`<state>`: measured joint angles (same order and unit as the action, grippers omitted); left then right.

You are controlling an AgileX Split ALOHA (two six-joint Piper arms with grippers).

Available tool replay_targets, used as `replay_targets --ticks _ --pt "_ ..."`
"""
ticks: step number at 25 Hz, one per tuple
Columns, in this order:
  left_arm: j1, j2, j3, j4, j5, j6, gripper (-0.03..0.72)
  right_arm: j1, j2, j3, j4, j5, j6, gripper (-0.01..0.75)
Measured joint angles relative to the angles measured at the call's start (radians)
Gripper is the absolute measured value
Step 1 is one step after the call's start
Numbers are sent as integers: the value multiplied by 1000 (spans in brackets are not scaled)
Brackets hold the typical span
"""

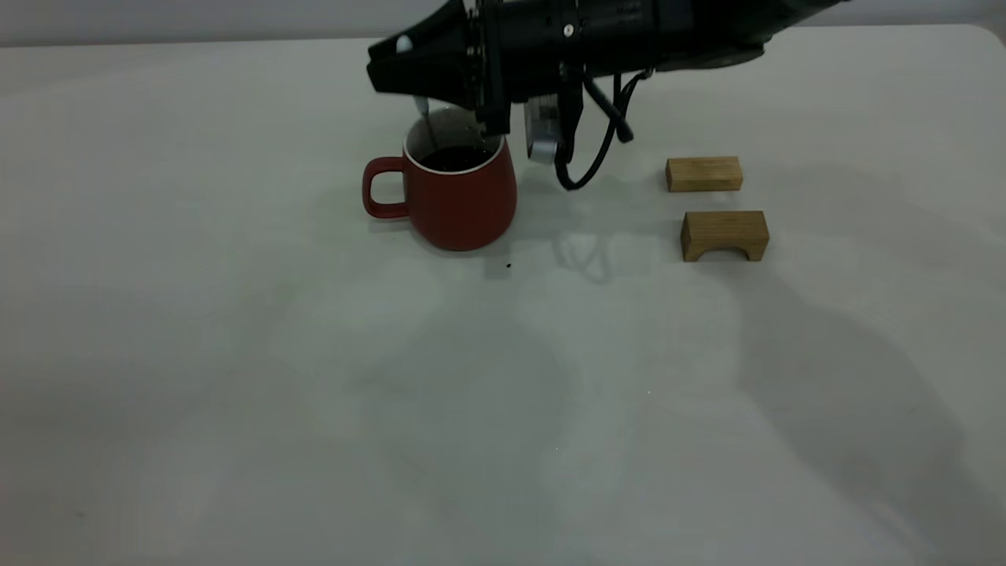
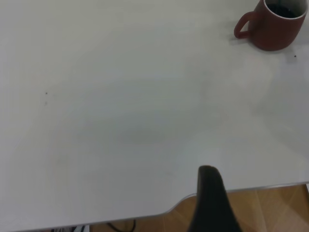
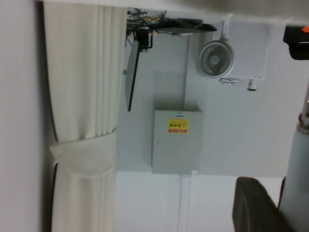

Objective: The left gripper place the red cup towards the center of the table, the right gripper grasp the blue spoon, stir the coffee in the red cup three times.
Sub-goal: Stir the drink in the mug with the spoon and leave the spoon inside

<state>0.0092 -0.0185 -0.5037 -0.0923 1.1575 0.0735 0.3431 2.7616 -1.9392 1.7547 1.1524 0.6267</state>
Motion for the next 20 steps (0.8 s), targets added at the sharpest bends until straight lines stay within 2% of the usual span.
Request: replay_targets --ticks 6,10,20 --pt "0 0 0 0 0 0 560 -62 -8 29 -14 2 -29 126" --pt "0 0 0 0 0 0 560 -64 -40 106 -20 2 -34 126" --pt "0 0 0 0 0 0 560 20 -49 112 -1 2 -12 126"
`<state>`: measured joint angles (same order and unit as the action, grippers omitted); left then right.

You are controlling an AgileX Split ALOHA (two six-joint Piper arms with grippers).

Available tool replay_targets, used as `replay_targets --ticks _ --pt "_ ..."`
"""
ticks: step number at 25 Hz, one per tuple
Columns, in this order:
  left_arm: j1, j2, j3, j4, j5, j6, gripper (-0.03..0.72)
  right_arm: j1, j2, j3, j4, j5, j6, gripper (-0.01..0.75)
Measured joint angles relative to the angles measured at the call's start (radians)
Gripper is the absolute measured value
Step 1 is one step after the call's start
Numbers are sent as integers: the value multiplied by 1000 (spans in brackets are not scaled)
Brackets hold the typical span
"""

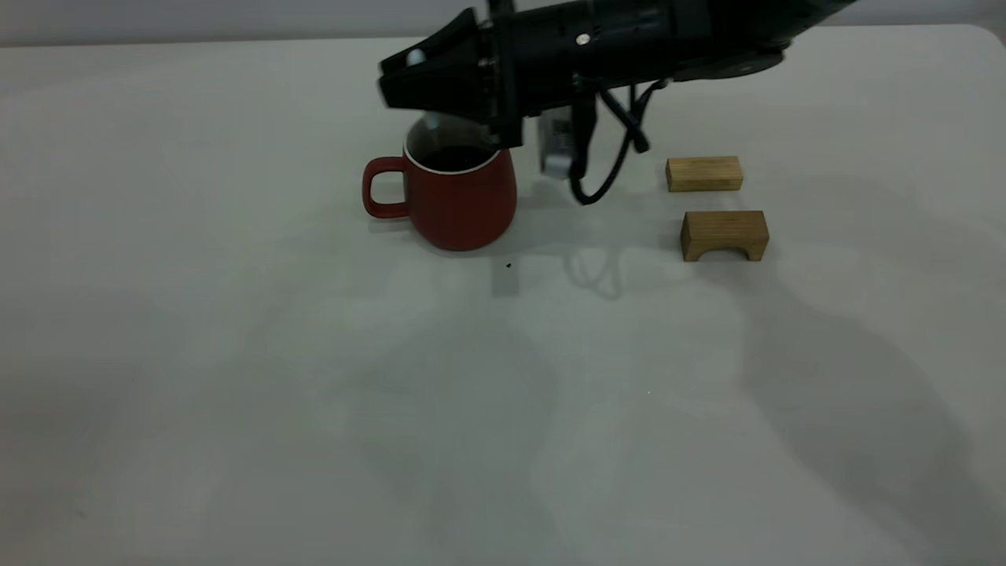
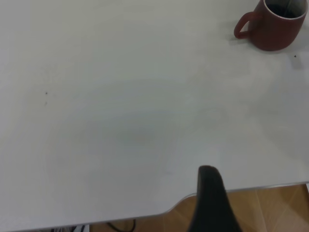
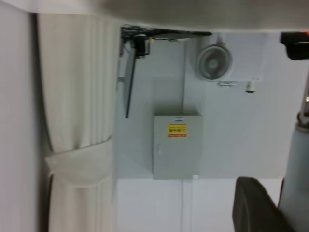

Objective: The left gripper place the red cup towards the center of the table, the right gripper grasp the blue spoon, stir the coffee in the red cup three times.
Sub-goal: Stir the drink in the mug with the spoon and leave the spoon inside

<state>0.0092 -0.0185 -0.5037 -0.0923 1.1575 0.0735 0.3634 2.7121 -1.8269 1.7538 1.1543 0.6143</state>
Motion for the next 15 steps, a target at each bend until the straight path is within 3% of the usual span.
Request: replay_targets --ticks 5,15 --pt "0 0 0 0 0 0 560 4 46 -85 1 1 2 126" --pt "0 0 0 0 0 0 560 -86 42 -76 -29 -1 0 126"
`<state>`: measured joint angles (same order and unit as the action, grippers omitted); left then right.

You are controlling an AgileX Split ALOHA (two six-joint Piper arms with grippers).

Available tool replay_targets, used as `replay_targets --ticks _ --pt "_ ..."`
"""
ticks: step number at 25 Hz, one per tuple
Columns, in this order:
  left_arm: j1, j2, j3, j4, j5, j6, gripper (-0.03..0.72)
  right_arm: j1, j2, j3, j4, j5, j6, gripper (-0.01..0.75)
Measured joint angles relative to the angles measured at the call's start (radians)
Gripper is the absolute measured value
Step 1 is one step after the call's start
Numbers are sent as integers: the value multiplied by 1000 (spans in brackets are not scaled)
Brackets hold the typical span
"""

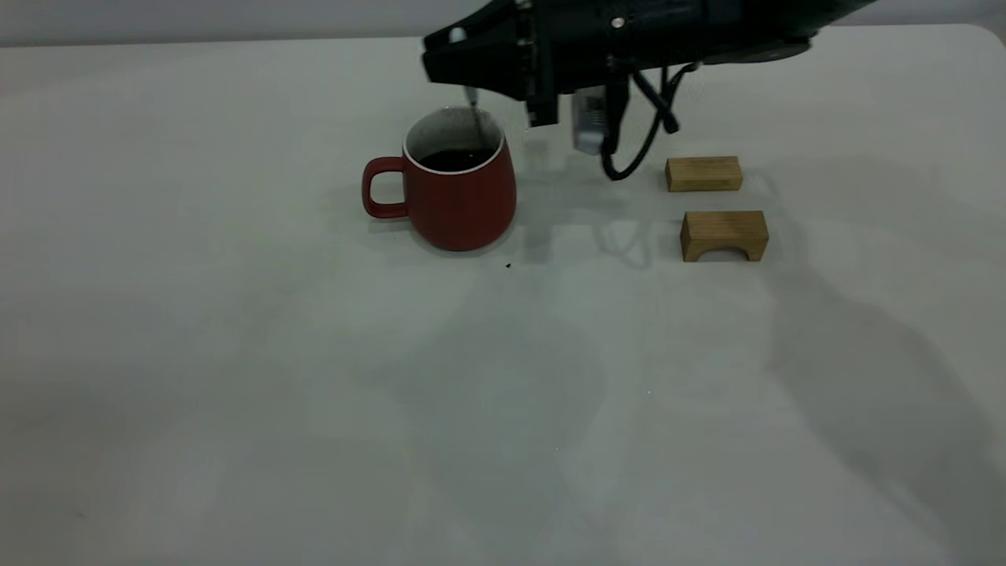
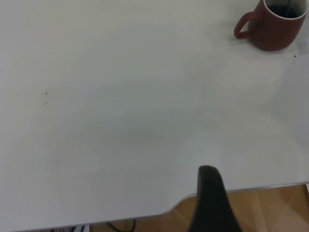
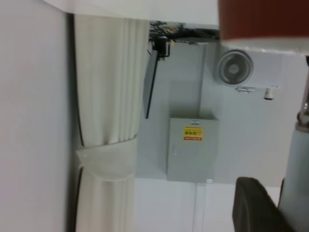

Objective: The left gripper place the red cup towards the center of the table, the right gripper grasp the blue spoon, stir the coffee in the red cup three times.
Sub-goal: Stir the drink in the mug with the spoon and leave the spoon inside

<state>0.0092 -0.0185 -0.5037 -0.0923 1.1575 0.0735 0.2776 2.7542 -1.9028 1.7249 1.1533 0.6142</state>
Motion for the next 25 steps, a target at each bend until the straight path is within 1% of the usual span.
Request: replay_targets --ticks 5,8,13,16,18,21,25 --pt "0 0 0 0 0 0 560 6 -45 109 -6 1 4 126" --pt "0 0 0 0 0 0 560 24 -46 129 5 0 4 126" --pt "0 0 0 0 0 0 560 82 -42 92 26 -1 4 126" --pt "0 0 0 0 0 0 560 96 -10 9 31 1 4 126" --pt "0 0 0 0 0 0 560 94 15 -40 32 1 4 126" --pt "0 0 0 0 0 0 560 78 31 -58 29 1 4 126" --pt "0 0 0 0 0 0 560 20 33 -62 0 1 4 126"
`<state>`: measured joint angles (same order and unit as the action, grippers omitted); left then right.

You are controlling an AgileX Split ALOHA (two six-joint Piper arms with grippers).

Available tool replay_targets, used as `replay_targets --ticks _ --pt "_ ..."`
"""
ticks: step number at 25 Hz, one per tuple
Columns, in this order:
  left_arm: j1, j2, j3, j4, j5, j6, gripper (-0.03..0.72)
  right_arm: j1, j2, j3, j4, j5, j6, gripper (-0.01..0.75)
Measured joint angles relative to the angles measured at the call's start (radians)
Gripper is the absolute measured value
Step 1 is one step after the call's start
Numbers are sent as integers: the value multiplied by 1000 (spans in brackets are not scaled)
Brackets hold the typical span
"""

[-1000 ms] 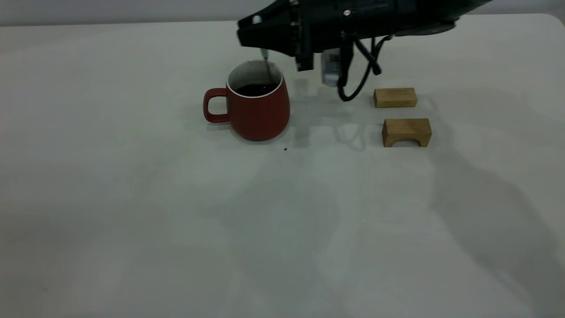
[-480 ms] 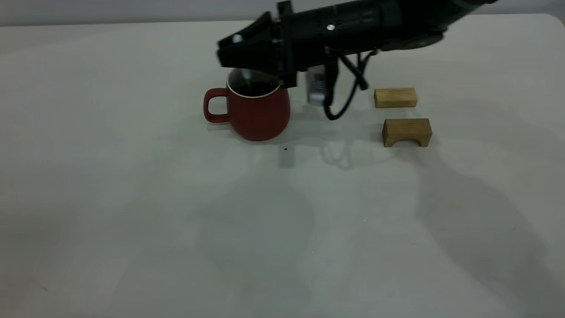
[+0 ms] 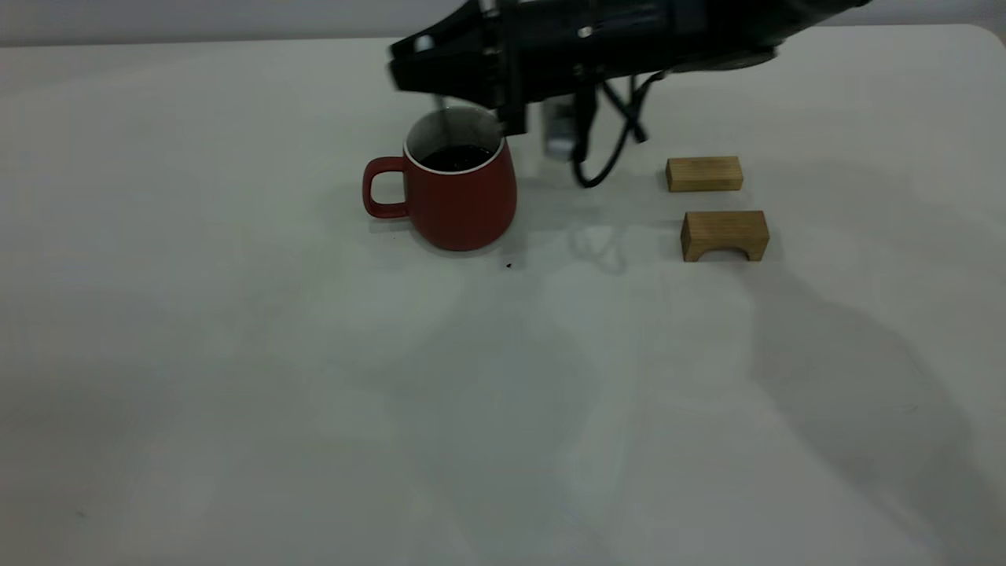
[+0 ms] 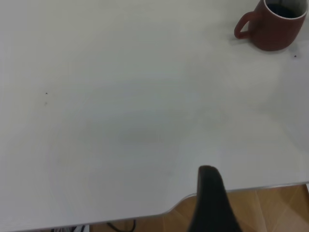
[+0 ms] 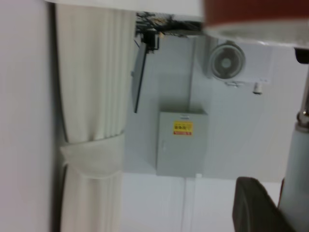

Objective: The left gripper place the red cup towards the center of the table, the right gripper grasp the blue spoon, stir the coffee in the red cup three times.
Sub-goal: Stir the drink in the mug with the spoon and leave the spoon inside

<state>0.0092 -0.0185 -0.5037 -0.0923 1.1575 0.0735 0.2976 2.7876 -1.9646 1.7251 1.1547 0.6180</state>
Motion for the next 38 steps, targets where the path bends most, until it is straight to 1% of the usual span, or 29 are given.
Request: replay_targets --ticks 3,8,11,18,25,27,28,30,32,35,36,38 --pt "0 0 0 0 0 0 560 -38 -14 18 -43 1 1 126" --pt "0 0 0 0 0 0 560 -38 -84 139 -44 0 1 126" --pt "0 0 0 0 0 0 560 -24 -92 171 -42 0 3 126" --pt "0 -1 0 0 0 0 560 60 -81 172 27 -1 20 126" --pt "0 -1 0 0 0 0 560 61 -61 172 34 -7 17 126" --pt "0 -1 0 0 0 0 560 61 -61 171 36 -7 10 138" --pt "0 -1 0 0 0 0 560 61 -60 171 36 -7 -1 151" --pt "0 -1 0 0 0 0 560 61 -60 171 35 -7 -54 211" --pt "0 -1 0 0 0 0 560 61 -60 171 27 -7 -136 307" --pt "0 -1 0 0 0 0 560 62 -69 171 -5 -7 -264 430" --pt "0 -1 0 0 0 0 560 62 -77 171 -21 -7 -301 461" --pt "0 -1 0 0 0 0 560 62 -101 171 -52 -7 -352 498"
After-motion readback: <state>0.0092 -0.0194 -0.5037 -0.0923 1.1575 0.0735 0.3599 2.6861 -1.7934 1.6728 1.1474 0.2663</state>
